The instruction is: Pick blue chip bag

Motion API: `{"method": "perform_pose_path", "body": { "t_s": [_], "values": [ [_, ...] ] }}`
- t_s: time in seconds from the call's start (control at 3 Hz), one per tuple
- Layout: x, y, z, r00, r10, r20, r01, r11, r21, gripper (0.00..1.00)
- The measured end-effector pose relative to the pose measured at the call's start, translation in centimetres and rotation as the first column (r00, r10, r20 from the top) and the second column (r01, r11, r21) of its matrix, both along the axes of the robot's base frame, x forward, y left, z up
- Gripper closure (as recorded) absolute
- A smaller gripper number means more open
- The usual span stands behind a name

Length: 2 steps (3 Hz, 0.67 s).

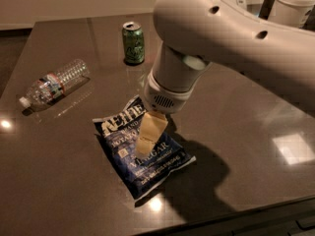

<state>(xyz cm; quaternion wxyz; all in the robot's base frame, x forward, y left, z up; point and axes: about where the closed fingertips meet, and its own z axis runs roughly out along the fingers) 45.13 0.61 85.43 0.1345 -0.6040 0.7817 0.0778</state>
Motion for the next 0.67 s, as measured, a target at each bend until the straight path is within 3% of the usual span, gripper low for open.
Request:
{"method": "perform_pose_path", "body": {
  "t_s": [0.67],
  "values": [
    [-0.29, 1.00, -0.42, 0.9996, 0.026, -0.008, -0.026, 1.000, -0.010, 0.41]
  ]
}}
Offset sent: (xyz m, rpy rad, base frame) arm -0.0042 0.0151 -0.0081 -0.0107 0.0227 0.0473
